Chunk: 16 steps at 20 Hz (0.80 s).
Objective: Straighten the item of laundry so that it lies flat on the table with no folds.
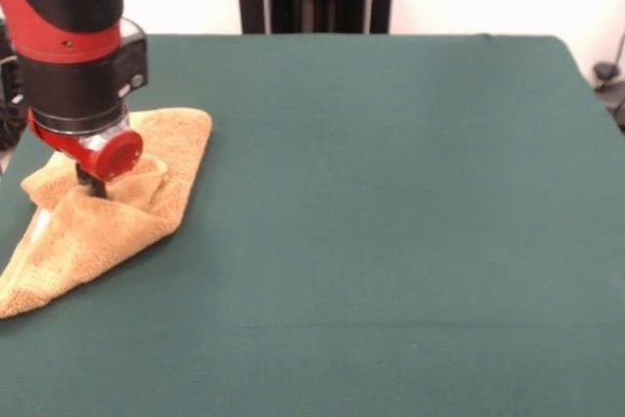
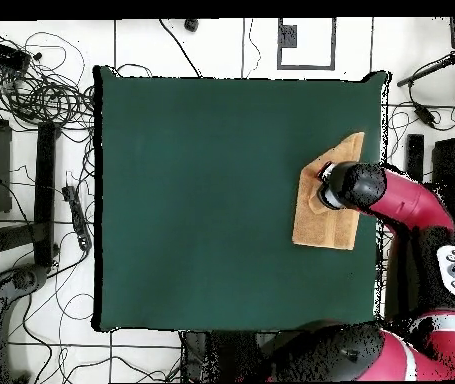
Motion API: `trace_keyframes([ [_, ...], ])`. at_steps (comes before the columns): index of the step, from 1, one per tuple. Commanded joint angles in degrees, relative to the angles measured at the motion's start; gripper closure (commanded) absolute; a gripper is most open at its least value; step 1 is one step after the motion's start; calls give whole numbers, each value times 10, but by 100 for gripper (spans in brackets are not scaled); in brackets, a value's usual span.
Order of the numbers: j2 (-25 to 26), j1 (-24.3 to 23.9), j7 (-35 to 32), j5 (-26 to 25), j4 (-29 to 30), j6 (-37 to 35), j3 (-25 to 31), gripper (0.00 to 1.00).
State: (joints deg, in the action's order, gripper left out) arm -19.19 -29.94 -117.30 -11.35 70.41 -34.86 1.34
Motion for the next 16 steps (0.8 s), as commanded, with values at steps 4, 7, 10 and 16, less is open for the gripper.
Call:
trace_keyframes([
  [4, 12, -3, 105, -27, 15, -80, 74, 100],
  [7, 18, -3, 90, -21, 12, -77, 77, 100],
  [10, 24, 0, 83, -21, 4, -79, 75, 100],
  [16, 20, -1, 91, -29, 8, -90, 75, 100],
])
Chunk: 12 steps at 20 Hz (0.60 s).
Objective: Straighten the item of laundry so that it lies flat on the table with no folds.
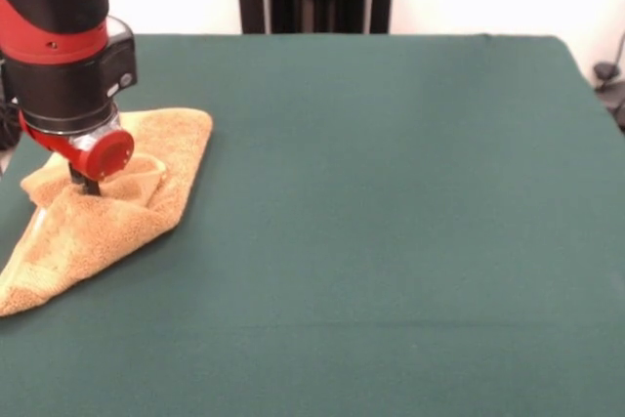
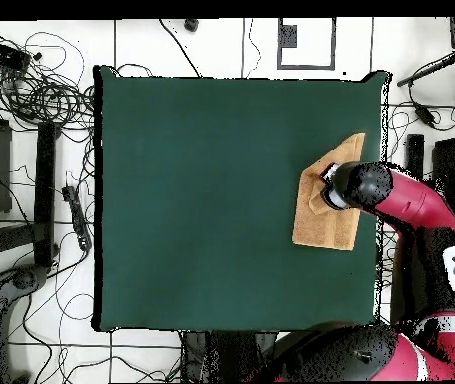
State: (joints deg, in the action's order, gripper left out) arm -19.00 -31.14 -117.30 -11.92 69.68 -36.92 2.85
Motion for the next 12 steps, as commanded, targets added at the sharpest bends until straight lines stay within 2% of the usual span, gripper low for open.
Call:
trace_keyframes([
  [1, 16, 14, 98, -30, 17, -74, 58, 100],
  [5, 17, 40, 88, -56, 19, -84, 33, 100],
  [12, -4, 45, 76, -47, 48, -98, 53, 100],
])
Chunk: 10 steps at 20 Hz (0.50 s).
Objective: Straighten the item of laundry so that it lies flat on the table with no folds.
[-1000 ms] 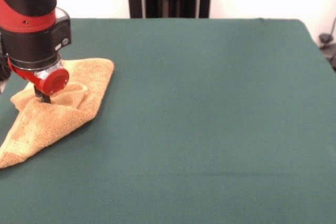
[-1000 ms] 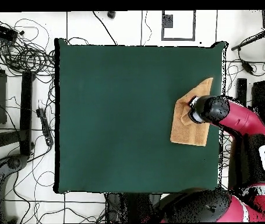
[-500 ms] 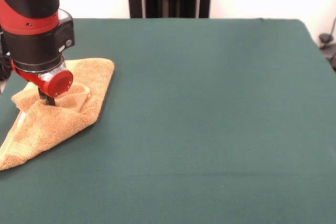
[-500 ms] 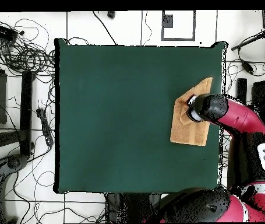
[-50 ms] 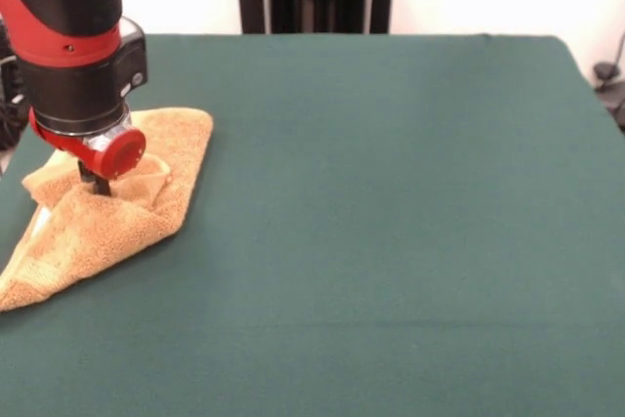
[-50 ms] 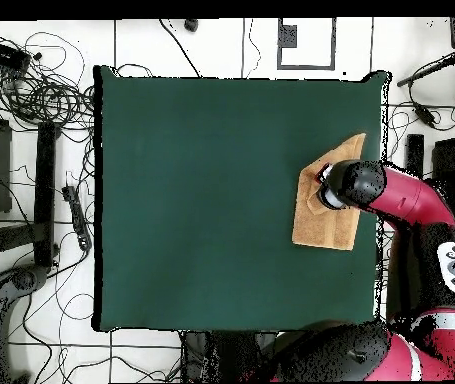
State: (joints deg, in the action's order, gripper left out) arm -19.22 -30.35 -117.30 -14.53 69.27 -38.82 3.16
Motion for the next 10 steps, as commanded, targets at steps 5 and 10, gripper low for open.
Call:
trace_keyframes([
  [5, 5, 56, 62, -22, 45, -74, 52, 100],
  [10, 7, 73, 20, -3, 48, -65, 52, 100],
])
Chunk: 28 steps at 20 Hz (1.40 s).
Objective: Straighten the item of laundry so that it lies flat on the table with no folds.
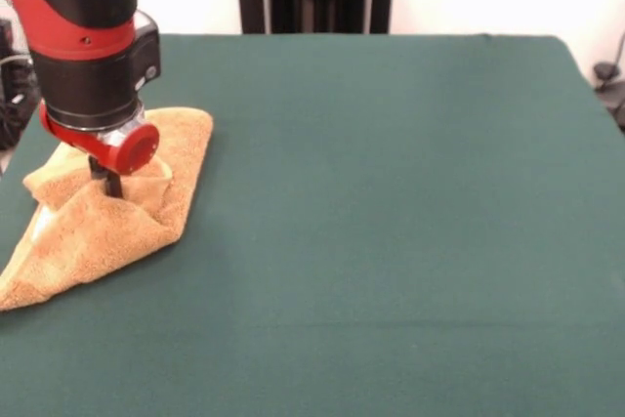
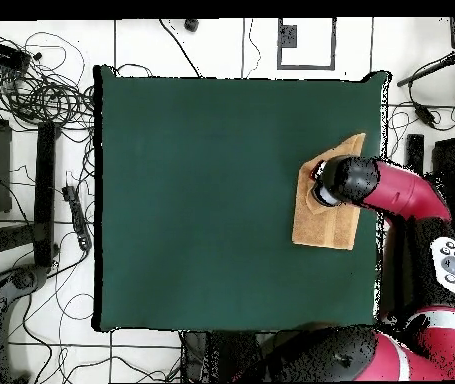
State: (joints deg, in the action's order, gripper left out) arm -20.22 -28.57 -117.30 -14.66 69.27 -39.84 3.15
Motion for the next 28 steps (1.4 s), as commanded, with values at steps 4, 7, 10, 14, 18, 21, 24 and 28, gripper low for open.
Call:
trace_keyframes([
  [4, 6, 62, 0, 14, 72, -43, 57, 100],
  [7, 8, 68, 1, 15, 73, -41, 58, 100],
  [10, 13, 75, -5, 16, 67, -43, 54, 100],
  [14, 18, 71, 13, 12, 66, -39, 60, 100],
  [18, 8, 71, -3, 22, 82, -33, 60, 100],
  [21, 0, 72, 2, 22, 90, -36, 62, 100],
  [24, 2, 69, 11, 20, 90, -35, 66, 100],
  [28, 8, 70, 2, 21, 85, -36, 61, 100],
])
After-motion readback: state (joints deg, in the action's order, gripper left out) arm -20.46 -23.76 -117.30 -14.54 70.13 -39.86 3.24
